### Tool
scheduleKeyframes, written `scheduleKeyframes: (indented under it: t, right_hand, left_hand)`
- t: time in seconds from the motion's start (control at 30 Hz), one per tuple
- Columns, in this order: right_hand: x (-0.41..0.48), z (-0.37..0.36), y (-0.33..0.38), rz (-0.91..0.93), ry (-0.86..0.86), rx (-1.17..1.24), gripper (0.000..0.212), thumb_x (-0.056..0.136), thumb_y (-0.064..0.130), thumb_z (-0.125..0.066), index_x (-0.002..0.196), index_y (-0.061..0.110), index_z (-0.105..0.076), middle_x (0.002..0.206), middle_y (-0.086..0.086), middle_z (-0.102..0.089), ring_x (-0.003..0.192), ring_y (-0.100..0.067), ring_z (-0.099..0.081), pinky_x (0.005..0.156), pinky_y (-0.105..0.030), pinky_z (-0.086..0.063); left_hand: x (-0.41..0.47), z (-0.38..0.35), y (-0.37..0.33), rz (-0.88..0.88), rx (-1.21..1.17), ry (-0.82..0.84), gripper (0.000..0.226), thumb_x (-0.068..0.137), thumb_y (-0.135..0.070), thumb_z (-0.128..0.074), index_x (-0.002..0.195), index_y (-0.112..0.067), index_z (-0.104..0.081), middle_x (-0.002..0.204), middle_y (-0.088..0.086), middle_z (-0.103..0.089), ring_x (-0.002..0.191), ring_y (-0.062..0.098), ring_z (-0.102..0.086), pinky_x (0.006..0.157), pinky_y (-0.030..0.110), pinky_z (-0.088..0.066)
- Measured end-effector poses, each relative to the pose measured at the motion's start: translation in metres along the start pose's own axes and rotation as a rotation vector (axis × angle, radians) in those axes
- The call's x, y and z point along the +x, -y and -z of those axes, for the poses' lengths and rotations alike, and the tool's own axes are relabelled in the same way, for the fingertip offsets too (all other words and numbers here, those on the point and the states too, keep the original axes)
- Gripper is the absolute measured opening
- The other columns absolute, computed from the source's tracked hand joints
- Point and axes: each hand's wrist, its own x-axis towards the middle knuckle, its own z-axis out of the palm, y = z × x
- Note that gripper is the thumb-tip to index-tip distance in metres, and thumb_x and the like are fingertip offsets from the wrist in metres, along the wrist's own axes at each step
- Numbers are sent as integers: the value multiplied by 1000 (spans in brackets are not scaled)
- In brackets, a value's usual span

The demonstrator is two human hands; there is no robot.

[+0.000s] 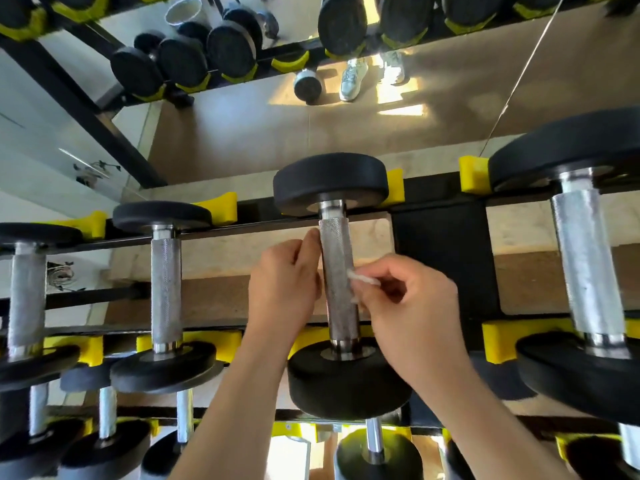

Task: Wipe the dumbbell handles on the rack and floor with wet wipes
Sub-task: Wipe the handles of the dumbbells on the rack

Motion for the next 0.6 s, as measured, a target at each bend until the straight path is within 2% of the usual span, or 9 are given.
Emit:
scheduleKeyframes:
  t: [0.07, 0.13, 0.17, 0.23, 0.3, 0.4, 0.53, 0.6]
  right_hand:
    - [-6, 1, 0, 31, 4, 13, 4, 84, 17, -69, 82, 19, -71, 74, 14, -65, 74, -2, -63, 67, -15, -51]
    - [19, -6, 4, 17, -94, 38, 6, 86, 15, -69, 82, 19, -72, 74, 14, -65, 74, -1, -62, 67, -12, -49]
    - [35, -10, 7, 1, -157, 58, 7, 86, 13, -69, 83, 19, -72, 75, 15, -66, 75, -1, -63, 68, -10, -48]
    - [49, -13, 10, -31, -206, 114, 10, 86, 11, -70, 83, 20, -72, 75, 17, -66, 77, 1, -63, 69, -8, -47]
    - [32, -8, 9, -69, -146, 122, 11, 86, 11, -70, 83, 21, -73, 75, 17, -66, 78, 2, -63, 68, -7, -46]
    - [7, -1, 6, -99, -63, 136, 11, 85, 9, -70, 85, 19, -76, 75, 16, -68, 78, 1, -64, 66, -7, -47]
    - [46, -13, 9, -121, -216, 210, 15, 84, 6, -70, 86, 19, -76, 76, 16, -69, 78, 2, -65, 69, -9, -49]
    - [49, -20, 13, -64, -268, 191, 15, 84, 5, -69, 90, 17, -76, 80, 12, -70, 80, -2, -66, 72, -12, -52]
  left_hand:
    - [-1, 3, 3, 14, -8, -21, 45, 98, -39, -48, 63, -13, -54, 57, 6, -56, 54, 18, -52, 55, 31, -40]
    - [-5, 7, 5, -42, 68, -18, 17, 98, -24, -52, 82, -19, -54, 73, 1, -56, 68, 15, -53, 58, 27, -40]
    - [-9, 9, 4, -79, 84, -13, 10, 96, -14, -53, 95, -24, -52, 83, -3, -55, 77, 11, -54, 64, 24, -42]
    - [-17, 12, 3, -175, 57, -33, 32, 92, -8, -57, 111, -33, -51, 96, -11, -55, 91, 5, -54, 72, 18, -42]
    - [-22, 14, -3, -247, 2, -33, 27, 92, -17, -61, 111, -35, -57, 96, -14, -59, 90, 1, -56, 72, 13, -44]
    - [-25, 9, -4, -275, -3, -27, 29, 87, -26, -69, 112, -38, -60, 95, -14, -63, 85, 4, -61, 69, 20, -52]
    - [-25, 8, -2, -294, -1, -84, 32, 84, -27, -73, 113, -35, -64, 95, -15, -67, 86, 1, -64, 70, 12, -50]
    - [-27, 8, -4, -314, 10, -99, 32, 84, -25, -71, 114, -34, -66, 96, -16, -68, 87, -2, -63, 71, 8, -47]
